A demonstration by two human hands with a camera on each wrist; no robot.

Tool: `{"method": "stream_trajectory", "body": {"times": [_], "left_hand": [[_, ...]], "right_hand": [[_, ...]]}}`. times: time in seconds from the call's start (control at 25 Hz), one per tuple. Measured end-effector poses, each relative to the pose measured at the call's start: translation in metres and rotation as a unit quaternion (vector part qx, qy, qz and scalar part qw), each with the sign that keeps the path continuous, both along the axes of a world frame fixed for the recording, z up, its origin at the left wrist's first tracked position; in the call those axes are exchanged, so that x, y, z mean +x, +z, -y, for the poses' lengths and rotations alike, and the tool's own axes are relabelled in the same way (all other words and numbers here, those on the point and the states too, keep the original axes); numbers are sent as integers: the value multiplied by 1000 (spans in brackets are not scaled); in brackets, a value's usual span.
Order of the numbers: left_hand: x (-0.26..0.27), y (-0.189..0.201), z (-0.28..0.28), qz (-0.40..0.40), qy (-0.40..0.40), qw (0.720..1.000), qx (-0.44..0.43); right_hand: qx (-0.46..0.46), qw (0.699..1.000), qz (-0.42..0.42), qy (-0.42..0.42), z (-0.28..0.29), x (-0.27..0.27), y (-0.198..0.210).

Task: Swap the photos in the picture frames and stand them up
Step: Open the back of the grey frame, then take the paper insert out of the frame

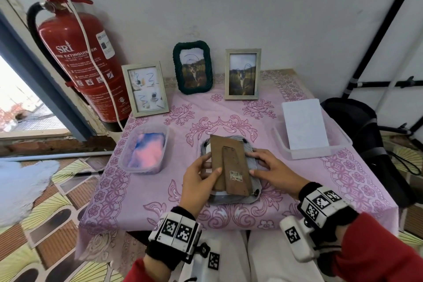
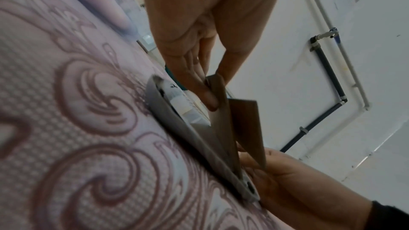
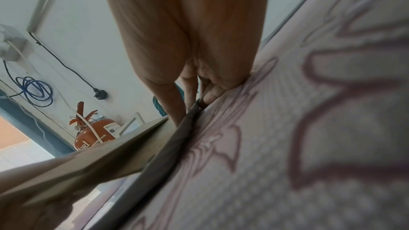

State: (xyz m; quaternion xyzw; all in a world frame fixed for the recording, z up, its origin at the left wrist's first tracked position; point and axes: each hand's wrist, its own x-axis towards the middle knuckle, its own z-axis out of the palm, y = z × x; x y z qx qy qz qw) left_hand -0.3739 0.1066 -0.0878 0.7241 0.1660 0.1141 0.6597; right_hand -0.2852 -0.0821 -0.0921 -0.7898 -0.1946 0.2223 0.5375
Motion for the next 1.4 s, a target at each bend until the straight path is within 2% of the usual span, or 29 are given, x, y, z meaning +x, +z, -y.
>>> {"method": "stream_trajectory", "body": {"times": [0.32, 0.56, 0.84, 1.12, 1.4], "left_hand": [[-14, -8, -40, 60, 80, 995, -25], [-24, -25, -70, 45, 109, 992, -41], [-30, -43, -85, 17, 139, 990, -32], [-29, -43, -104, -8, 184, 983, 29], [-30, -37, -108, -46, 180, 974, 127]], "right_hand": [[-3, 1000, 1, -11, -2, 1, -5], [-22, 999, 39, -9, -4, 2, -10], [-27, 999, 34, -5, -3, 4, -13], [-17, 999, 35, -8, -4, 3, -13], [-12, 999, 30, -13, -3, 3, -13]]}}
